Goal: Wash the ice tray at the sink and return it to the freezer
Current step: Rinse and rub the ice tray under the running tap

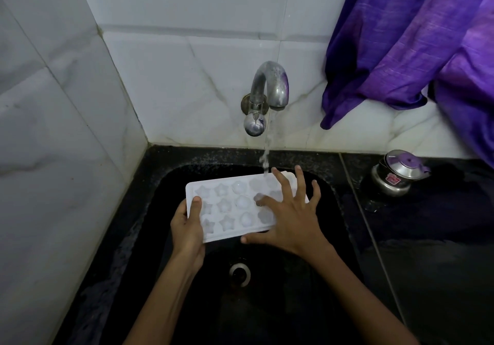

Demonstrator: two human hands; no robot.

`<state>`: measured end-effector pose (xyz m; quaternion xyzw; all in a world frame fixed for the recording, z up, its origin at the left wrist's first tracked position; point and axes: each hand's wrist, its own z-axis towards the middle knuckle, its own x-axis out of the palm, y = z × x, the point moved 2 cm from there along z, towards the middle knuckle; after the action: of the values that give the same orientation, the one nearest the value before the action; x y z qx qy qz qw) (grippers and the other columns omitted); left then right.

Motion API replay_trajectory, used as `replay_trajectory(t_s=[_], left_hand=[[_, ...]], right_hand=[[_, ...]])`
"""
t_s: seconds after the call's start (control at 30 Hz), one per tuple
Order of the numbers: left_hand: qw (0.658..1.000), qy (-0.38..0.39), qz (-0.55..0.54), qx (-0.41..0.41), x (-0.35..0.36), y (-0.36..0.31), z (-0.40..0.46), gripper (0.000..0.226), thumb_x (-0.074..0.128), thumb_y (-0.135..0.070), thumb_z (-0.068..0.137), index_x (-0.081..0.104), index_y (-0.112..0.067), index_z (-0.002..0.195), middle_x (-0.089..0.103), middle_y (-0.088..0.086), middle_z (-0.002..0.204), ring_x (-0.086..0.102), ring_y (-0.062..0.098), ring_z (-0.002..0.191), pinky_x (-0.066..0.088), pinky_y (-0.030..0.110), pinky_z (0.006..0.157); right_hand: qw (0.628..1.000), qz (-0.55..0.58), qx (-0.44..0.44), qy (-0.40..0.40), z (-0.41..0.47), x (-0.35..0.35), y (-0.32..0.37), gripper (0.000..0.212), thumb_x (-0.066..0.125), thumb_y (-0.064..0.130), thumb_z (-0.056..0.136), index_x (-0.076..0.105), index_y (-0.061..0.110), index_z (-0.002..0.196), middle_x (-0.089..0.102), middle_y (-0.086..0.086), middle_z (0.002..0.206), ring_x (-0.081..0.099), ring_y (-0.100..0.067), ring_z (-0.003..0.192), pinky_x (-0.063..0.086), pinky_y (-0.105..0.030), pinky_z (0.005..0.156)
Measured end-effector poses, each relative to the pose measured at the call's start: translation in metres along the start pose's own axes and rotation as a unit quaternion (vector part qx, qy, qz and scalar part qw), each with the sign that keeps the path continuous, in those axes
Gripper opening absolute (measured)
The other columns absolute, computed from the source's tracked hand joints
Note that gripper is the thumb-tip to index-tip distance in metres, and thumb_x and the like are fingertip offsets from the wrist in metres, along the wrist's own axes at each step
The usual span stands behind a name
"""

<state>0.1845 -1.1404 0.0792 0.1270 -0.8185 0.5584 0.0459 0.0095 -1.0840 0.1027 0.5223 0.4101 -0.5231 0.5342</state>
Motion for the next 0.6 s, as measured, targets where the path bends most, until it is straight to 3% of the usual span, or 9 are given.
replay_trajectory(t_s=[0.07,0.23,0.37,0.5,0.6], left_hand=[[1.000,0.002,0.000,0.001,0.003,-0.001,0.002,0.021,0.049,-0.025,0.097,0.059,-0.014,0.113,0.068,0.003,0.099,0.066,0.019,0.087,0.054,0.032,0.067],[1.000,0.007,-0.007,-0.004,0.010,-0.004,0.009,0.019,0.049,-0.025,0.097,0.060,-0.015,0.110,0.068,0.003,0.099,0.066,0.019,0.086,0.055,0.031,0.066],[1.000,0.009,-0.004,-0.006,0.010,-0.001,0.009,0.020,0.049,-0.024,0.097,0.060,-0.015,0.111,0.068,0.004,0.100,0.066,0.019,0.087,0.055,0.031,0.066],[1.000,0.002,-0.008,-0.019,0.009,0.001,0.008,0.027,0.049,-0.024,0.097,0.058,-0.012,0.119,0.067,0.009,0.108,0.066,0.024,0.093,0.055,0.034,0.070],[1.000,0.004,0.001,-0.011,0.007,-0.001,0.008,0.028,0.049,-0.024,0.097,0.058,-0.011,0.121,0.067,0.010,0.110,0.066,0.023,0.092,0.054,0.033,0.069]], right_hand=[[1.000,-0.004,0.008,-0.021,0.004,0.003,-0.003,0.082,0.032,0.099,0.045,0.060,0.045,0.101,0.029,-0.004,0.152,-0.003,-0.037,0.141,-0.016,-0.055,0.104],[0.999,-0.012,0.013,-0.043,0.011,0.003,-0.008,0.089,0.029,0.099,0.045,0.057,0.047,0.113,0.016,-0.002,0.158,-0.012,-0.035,0.141,-0.019,-0.056,0.102],[0.999,-0.018,0.004,-0.029,0.012,0.001,-0.009,0.088,0.032,0.099,0.044,0.059,0.047,0.109,0.014,0.000,0.158,-0.017,-0.035,0.141,-0.022,-0.058,0.102],[0.999,-0.011,0.028,-0.039,0.011,0.001,-0.008,0.086,0.026,0.100,0.046,0.062,0.045,0.102,0.029,-0.006,0.154,0.002,-0.040,0.141,-0.011,-0.060,0.104],[0.999,-0.031,0.005,-0.038,0.011,0.005,-0.006,0.083,0.027,0.099,0.048,0.063,0.046,0.101,0.034,-0.006,0.151,0.004,-0.040,0.140,-0.010,-0.059,0.103]])
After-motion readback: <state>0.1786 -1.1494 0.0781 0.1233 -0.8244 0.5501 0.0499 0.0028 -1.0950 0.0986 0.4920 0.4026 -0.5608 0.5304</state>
